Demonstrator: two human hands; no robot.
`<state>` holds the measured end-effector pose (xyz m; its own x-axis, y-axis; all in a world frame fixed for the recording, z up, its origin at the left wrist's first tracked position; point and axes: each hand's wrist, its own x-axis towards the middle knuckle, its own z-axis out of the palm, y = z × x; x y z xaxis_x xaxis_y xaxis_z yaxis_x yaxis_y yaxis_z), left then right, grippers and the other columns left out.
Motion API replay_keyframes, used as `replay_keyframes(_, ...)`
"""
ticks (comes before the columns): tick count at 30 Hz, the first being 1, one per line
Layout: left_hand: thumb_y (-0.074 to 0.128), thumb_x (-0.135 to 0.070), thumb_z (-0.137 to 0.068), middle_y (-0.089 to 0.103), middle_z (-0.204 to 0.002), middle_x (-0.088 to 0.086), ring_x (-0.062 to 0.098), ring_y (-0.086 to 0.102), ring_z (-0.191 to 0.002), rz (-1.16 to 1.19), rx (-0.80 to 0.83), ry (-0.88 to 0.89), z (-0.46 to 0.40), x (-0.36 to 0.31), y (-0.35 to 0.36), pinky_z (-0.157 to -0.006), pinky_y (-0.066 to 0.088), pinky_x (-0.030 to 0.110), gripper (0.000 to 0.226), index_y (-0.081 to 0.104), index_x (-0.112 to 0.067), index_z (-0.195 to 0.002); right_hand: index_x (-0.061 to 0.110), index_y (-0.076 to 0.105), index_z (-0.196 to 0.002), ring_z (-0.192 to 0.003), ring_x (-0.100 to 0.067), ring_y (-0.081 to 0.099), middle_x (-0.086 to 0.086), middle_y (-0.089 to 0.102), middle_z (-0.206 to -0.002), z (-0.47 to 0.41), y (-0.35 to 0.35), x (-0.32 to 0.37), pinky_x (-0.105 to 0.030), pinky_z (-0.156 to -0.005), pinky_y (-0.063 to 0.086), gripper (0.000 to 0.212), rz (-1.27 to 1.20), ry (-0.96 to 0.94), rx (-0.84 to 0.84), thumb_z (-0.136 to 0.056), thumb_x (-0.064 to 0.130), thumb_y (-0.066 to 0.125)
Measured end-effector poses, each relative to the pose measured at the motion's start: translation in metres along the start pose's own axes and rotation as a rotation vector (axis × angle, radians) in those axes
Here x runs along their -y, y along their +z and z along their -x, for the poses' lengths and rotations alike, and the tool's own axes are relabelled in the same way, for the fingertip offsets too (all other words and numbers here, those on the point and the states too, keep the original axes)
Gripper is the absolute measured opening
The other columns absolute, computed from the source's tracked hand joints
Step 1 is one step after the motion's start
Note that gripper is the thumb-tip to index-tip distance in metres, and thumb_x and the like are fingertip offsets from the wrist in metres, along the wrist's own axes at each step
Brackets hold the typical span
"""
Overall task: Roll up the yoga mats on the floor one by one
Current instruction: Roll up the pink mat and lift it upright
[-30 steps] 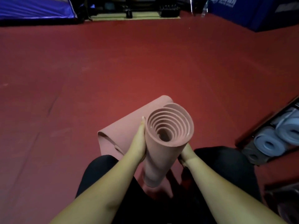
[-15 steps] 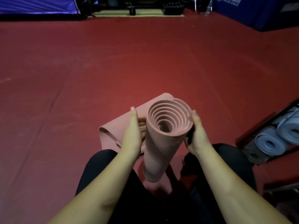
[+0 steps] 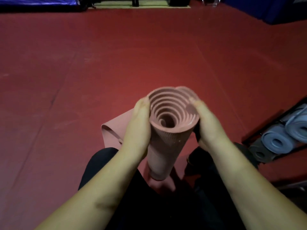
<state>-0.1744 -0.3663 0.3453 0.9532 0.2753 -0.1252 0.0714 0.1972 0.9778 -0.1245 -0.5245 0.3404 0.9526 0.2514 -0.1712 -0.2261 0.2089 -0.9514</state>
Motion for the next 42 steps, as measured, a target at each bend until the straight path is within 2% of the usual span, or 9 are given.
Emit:
replay_keyframes(3,0.044,-0.084,-0.079,0.066,-0.128,-0.005,0.017,0.057,-0.125,0.038,-0.054,-0.061,-0.007,0.039,-0.006,-0.112,0.037,0.05,0.074,0.065,-0.03,-0.126,0.044,0.077,-0.091,-0.115,-0.017,0.063,0.01,0.074,-0.11,0.002,0.0,-0.024,-0.041,-0.105,0.045,0.028,0.052,0.155,-0.051,-0.079,0.064,0.062)
replay_keyframes(8,0.042,-0.045,-0.097,0.067,-0.121,-0.011,0.011,0.059,-0.119,-0.022,-0.019,-0.003,-0.007,-0.004,0.009,-0.109,0.042,0.047,0.027,0.063,-0.04,-0.112,0.022,0.069,-0.112,-0.102,-0.018,0.068,0.001,0.075,-0.105,-0.007,0.002,0.008,-0.035,-0.091,0.047,0.026,0.099,0.139,-0.046,-0.094,0.036,0.058)
replay_keyframes(13,0.041,-0.045,-0.101,0.063,-0.129,-0.016,0.006,0.054,-0.127,-0.077,0.077,0.069,0.011,0.008,0.006,-0.108,0.041,0.041,0.034,0.058,-0.036,-0.13,0.02,0.071,-0.111,-0.098,-0.015,0.069,0.003,0.075,-0.103,0.007,-0.018,-0.003,-0.036,-0.093,0.048,0.029,0.018,0.145,-0.019,-0.091,0.039,0.061)
replay_keyframes(16,0.042,-0.063,-0.093,0.06,-0.134,-0.017,0.006,0.051,-0.129,-0.114,0.002,-0.045,0.015,0.032,0.005,-0.113,0.036,0.046,0.052,0.055,-0.034,-0.134,0.027,0.068,-0.121,-0.113,-0.013,0.064,0.005,0.072,-0.117,0.019,-0.009,-0.016,-0.041,-0.109,0.042,0.06,0.005,0.225,-0.013,-0.071,0.061,0.071)
replay_keyframes(18,0.048,-0.066,-0.085,0.06,-0.135,-0.008,0.015,0.053,-0.129,-0.075,-0.013,-0.091,0.004,0.029,0.008,-0.111,0.038,0.051,0.06,0.056,-0.03,-0.132,0.023,0.066,-0.125,-0.119,-0.018,0.062,0.0,0.07,-0.122,0.011,-0.009,-0.011,-0.045,-0.112,0.039,0.046,0.008,0.131,0.008,-0.082,0.041,0.069)
replay_keyframes(23,0.057,-0.039,-0.093,0.072,-0.112,-0.003,0.018,0.066,-0.111,0.04,0.078,-0.065,0.004,0.004,0.015,-0.095,0.052,0.041,0.016,0.061,-0.032,-0.107,0.015,0.065,-0.126,-0.118,-0.028,0.063,-0.01,0.069,-0.121,0.008,-0.019,0.01,-0.047,-0.107,0.043,0.048,-0.015,0.057,0.032,-0.082,0.035,0.073)
replay_keyframes(29,0.06,-0.018,-0.094,0.07,-0.118,0.012,0.03,0.063,-0.117,0.175,0.023,-0.238,0.01,0.028,0.013,-0.102,0.049,0.046,0.023,0.061,-0.012,-0.117,0.024,0.067,-0.121,-0.123,-0.019,0.059,0.0,0.069,-0.124,0.015,-0.013,-0.015,-0.045,-0.115,0.036,0.05,0.07,0.11,0.033,-0.074,0.037,0.08)
replay_keyframes(38,0.069,-0.023,-0.09,0.074,-0.109,0.0,0.019,0.068,-0.107,0.008,0.06,-0.244,0.015,0.037,0.017,-0.101,0.05,0.044,0.028,0.063,-0.02,-0.117,0.019,0.068,-0.118,-0.114,-0.02,0.065,-0.003,0.073,-0.115,0.024,-0.017,-0.016,-0.047,-0.111,0.041,0.044,0.083,0.157,-0.014,-0.079,0.038,0.076)
replay_keyframes(42,0.063,-0.067,-0.076,0.07,-0.119,-0.006,0.015,0.065,-0.114,-0.097,0.107,-0.189,-0.006,0.007,0.021,-0.102,0.047,0.048,0.061,0.062,-0.028,-0.122,0.013,0.072,-0.108,-0.105,-0.027,0.069,-0.008,0.075,-0.105,0.01,-0.021,0.018,-0.049,-0.102,0.049,0.026,0.146,0.044,-0.087,-0.087,0.029,0.069)
